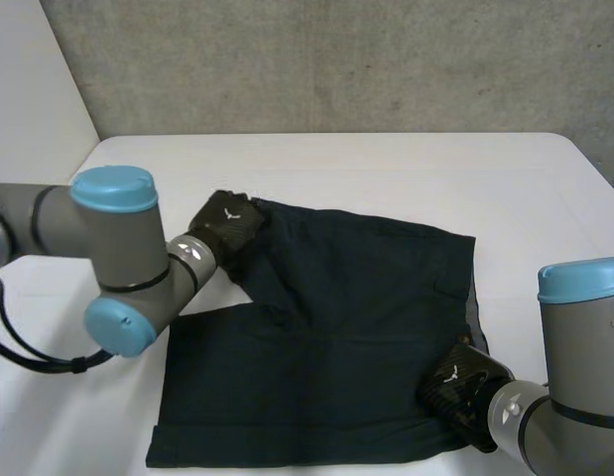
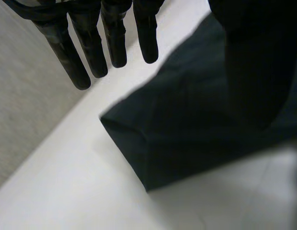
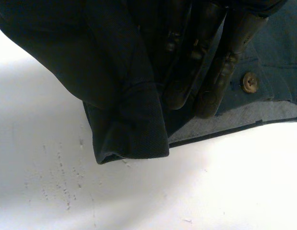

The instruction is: Fold the shorts.

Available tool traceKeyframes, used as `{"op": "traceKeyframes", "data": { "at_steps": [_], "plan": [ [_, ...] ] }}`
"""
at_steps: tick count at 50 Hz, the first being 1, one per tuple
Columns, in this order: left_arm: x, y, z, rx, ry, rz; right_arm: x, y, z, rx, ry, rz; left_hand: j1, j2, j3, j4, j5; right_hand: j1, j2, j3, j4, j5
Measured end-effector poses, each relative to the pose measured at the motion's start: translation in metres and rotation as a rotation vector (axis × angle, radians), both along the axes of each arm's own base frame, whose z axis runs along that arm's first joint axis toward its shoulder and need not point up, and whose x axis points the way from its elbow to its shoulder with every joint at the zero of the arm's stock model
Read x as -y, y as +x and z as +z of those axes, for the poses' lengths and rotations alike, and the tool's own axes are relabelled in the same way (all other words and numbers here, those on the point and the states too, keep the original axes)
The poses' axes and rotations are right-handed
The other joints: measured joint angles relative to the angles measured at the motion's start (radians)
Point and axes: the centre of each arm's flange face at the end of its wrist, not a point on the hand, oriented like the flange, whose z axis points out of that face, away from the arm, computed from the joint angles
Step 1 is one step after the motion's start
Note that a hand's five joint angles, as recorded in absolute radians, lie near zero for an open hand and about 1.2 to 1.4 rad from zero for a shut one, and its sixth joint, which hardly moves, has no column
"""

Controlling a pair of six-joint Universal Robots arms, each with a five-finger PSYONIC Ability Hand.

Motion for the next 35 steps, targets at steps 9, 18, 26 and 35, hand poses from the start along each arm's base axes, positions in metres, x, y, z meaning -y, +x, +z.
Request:
{"op": "traceKeyframes", "data": {
  "at_steps": [9, 18, 26, 35],
  "plan": [
    [0.013, 0.006, -0.027, 0.100, 0.094, 0.017, 0.003, 0.000, 0.000, 0.005, -0.012, -0.004, 0.762, 0.745, 0.732, 0.736, 0.717, 0.000, 0.000, 0.000, 0.000, 0.000],
    [0.012, 0.017, -0.011, 0.095, 0.044, 0.126, 0.004, 0.000, -0.002, 0.005, -0.013, -0.009, 0.765, 0.814, 0.808, 0.821, 0.750, 0.000, 0.000, 0.000, 0.000, 0.000],
    [0.001, 0.034, -0.009, 0.127, 0.027, 0.248, 0.004, 0.000, -0.002, 0.003, -0.011, -0.008, 0.759, 0.801, 0.796, 0.805, 0.746, 0.000, 0.000, 0.000, 0.000, 0.000],
    [-0.003, 0.042, -0.016, 0.150, 0.029, 0.298, 0.002, 0.000, -0.002, 0.001, -0.010, -0.006, 0.415, 0.414, 0.424, 0.418, 0.417, 0.000, 0.000, 0.000, 0.000, 0.000]
  ]
}}
